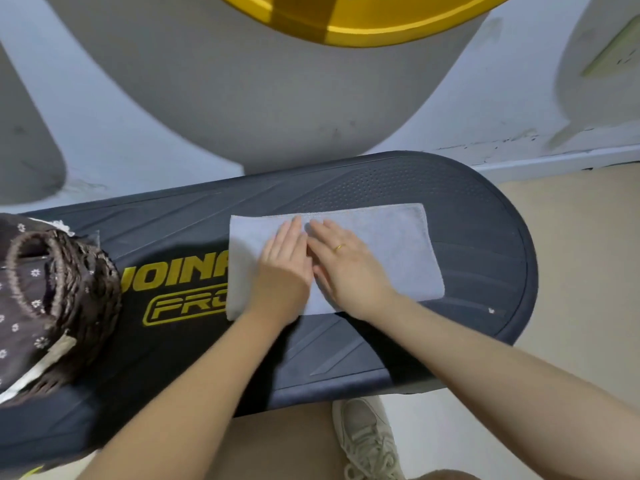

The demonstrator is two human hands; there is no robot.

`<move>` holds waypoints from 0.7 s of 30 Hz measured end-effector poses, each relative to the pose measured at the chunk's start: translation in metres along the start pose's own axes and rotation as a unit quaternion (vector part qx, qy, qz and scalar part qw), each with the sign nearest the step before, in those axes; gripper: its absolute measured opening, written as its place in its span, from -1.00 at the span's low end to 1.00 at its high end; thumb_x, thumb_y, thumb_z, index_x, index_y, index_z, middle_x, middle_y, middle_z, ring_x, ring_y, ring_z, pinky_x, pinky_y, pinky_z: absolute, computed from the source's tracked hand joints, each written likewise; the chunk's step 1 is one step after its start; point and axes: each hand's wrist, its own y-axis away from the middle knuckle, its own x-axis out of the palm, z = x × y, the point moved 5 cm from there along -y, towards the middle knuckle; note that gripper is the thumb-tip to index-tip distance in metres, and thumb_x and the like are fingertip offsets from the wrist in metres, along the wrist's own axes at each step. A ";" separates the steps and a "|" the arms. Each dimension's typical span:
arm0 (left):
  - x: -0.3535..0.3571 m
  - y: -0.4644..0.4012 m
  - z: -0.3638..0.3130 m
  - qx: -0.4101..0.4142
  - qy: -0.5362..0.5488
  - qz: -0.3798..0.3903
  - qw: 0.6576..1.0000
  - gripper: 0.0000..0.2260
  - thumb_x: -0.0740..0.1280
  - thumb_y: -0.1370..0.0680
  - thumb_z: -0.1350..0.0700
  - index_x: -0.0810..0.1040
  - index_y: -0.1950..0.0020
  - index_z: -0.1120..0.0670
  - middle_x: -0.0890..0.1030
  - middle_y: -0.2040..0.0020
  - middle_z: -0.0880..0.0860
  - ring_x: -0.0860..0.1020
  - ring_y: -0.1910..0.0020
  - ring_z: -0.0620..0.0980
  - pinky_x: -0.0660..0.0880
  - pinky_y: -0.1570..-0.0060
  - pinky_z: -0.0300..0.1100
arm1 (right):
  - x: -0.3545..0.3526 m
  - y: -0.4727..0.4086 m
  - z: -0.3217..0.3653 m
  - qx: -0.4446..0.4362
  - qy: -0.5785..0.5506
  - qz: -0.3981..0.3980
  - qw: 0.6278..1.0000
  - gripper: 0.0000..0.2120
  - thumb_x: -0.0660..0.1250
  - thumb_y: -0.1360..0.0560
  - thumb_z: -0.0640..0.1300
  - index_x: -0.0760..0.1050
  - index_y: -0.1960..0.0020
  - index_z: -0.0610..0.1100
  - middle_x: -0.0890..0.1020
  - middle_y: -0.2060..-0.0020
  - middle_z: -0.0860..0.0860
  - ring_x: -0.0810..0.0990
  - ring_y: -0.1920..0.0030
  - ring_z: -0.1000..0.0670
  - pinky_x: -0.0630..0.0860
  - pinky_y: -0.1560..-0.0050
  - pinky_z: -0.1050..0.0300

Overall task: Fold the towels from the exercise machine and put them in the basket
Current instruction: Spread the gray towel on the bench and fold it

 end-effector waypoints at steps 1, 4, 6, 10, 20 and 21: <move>0.009 0.008 0.004 -0.001 -0.029 0.048 0.998 -0.53 0.08 -0.50 0.07 0.43 -0.29 0.32 0.45 -0.32 0.30 0.45 -0.30 0.25 0.42 -0.22 0.12 | 0.010 0.003 0.003 0.008 0.013 0.047 0.999 -0.38 -0.15 -0.49 0.08 0.28 -0.44 -0.16 0.28 -0.46 -0.15 0.25 -0.46 -0.20 0.13 -0.45 -0.08; 0.009 0.017 0.031 -0.056 -0.067 0.093 0.992 -0.27 -0.06 -0.46 -0.22 0.20 -0.45 0.27 0.22 -0.47 0.26 0.22 -0.46 0.18 0.21 -0.39 0.05 | 0.016 0.008 -0.014 0.056 0.063 0.071 0.994 -0.22 -0.39 -0.37 0.25 -0.09 -0.53 0.00 -0.06 -0.54 0.01 -0.09 -0.54 -0.04 -0.24 -0.48 0.03; 0.003 0.020 0.040 -0.068 -0.083 0.095 0.990 -0.18 -0.04 -0.45 -0.33 0.03 -0.50 0.24 0.05 -0.52 0.22 0.05 -0.51 0.14 0.06 -0.46 0.01 | 0.009 0.009 -0.034 0.104 0.078 0.074 0.989 -0.18 -0.43 -0.31 0.29 -0.18 -0.53 0.02 -0.13 -0.54 0.04 -0.16 -0.54 0.00 -0.25 -0.48 0.02; -0.005 0.024 0.046 -0.075 -0.102 0.121 0.985 0.03 -0.06 -0.29 -0.48 -0.06 -0.51 0.23 -0.06 -0.53 0.22 -0.06 -0.52 0.14 -0.02 -0.47 0.00 | -0.015 0.027 -0.080 0.199 0.107 0.063 0.972 -0.28 -0.33 -0.46 0.30 -0.20 -0.53 -0.02 -0.14 -0.54 0.04 -0.16 -0.54 -0.03 -0.16 -0.50 -0.01; -0.004 0.016 0.031 -0.061 -0.147 0.121 0.980 -0.16 -0.07 -0.46 -0.39 0.45 -0.26 0.33 0.46 -0.30 0.31 0.40 -0.30 0.32 0.21 -0.28 0.09 | -0.042 0.042 -0.072 0.283 0.034 0.072 0.956 -0.37 0.11 -0.57 0.09 -0.03 -0.50 -0.18 -0.03 -0.53 -0.07 0.11 -0.47 -0.17 0.29 -0.33 -0.08; -0.006 0.014 0.021 -0.054 -0.145 0.106 0.982 -0.20 -0.09 -0.46 -0.35 0.39 -0.34 0.27 0.39 -0.38 0.24 0.35 -0.37 0.26 0.10 -0.33 0.03 | -0.044 0.046 -0.070 0.281 0.031 0.065 0.957 -0.41 0.16 -0.56 0.03 0.03 -0.48 -0.18 0.03 -0.51 -0.07 0.20 -0.41 -0.18 0.37 -0.22 -0.07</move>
